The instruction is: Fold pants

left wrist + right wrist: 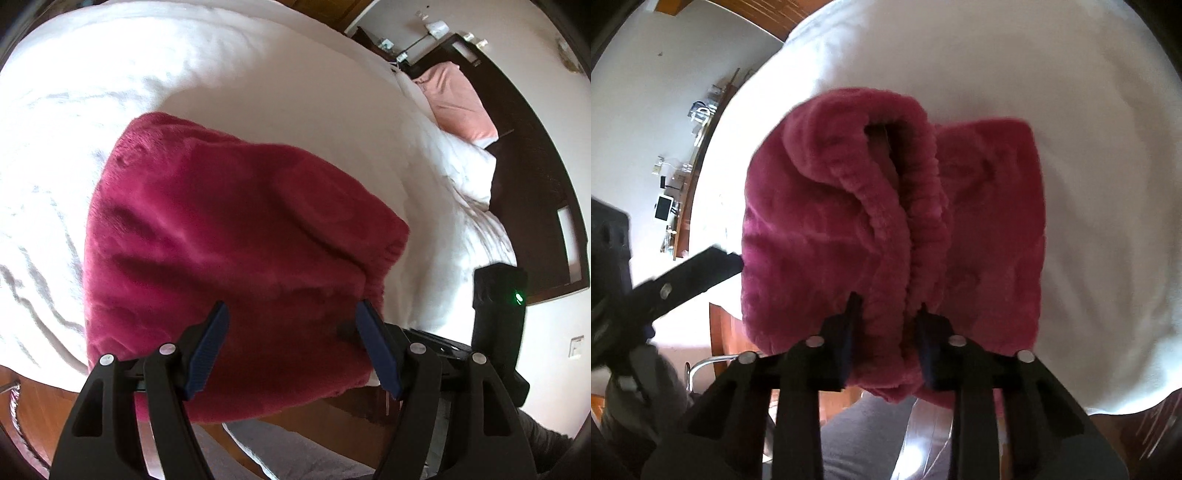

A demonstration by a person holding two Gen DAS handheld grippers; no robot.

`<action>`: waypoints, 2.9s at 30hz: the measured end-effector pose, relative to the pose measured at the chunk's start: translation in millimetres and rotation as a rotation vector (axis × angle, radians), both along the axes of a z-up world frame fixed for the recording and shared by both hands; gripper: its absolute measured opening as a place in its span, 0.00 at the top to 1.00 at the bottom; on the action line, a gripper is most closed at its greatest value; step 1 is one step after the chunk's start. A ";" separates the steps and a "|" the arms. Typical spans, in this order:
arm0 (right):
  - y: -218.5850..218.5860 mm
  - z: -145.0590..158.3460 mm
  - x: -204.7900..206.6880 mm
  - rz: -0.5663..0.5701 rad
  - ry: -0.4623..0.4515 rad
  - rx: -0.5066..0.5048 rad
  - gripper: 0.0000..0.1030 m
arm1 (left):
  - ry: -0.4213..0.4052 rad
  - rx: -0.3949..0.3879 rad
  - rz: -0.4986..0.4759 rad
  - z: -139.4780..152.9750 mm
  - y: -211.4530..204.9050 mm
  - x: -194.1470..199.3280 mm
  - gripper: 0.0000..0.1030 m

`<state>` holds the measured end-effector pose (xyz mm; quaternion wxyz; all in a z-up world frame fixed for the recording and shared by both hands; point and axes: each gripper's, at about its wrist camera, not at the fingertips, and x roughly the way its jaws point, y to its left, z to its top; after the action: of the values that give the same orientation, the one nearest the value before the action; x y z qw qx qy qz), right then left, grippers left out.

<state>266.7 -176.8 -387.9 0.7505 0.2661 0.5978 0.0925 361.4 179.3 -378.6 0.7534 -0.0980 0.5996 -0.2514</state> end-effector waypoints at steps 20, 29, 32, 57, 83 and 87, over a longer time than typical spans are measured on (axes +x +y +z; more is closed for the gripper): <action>-26.4 -2.5 -25.6 -0.101 0.020 -0.135 0.65 | 0.006 0.140 -0.145 -53.8 -13.9 -13.0 0.31; -13.5 77.8 -0.4 -0.059 -0.214 -0.177 0.64 | -0.018 0.078 -0.160 -28.2 -12.2 -24.3 0.31; -11.3 66.7 20.5 -0.038 -0.209 -0.174 0.64 | -0.044 0.083 -0.192 -19.1 -16.1 -36.2 0.31; -5.5 37.3 17.0 0.050 -0.173 -0.234 0.65 | -0.009 0.129 -0.253 -39.8 -34.5 -58.6 0.31; 18.1 -37.1 -16.4 0.160 -0.059 -0.282 0.66 | -0.090 0.227 -0.156 -24.0 -15.6 -67.6 0.31; 18.8 -2.2 -12.2 0.127 -0.161 -0.289 0.51 | -0.105 0.249 -0.146 -20.2 -12.2 -68.5 0.31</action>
<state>254.6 -158.0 -390.2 0.8191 0.1087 0.5583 0.0740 292.9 167.1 -398.9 0.7698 0.0534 0.5914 -0.2343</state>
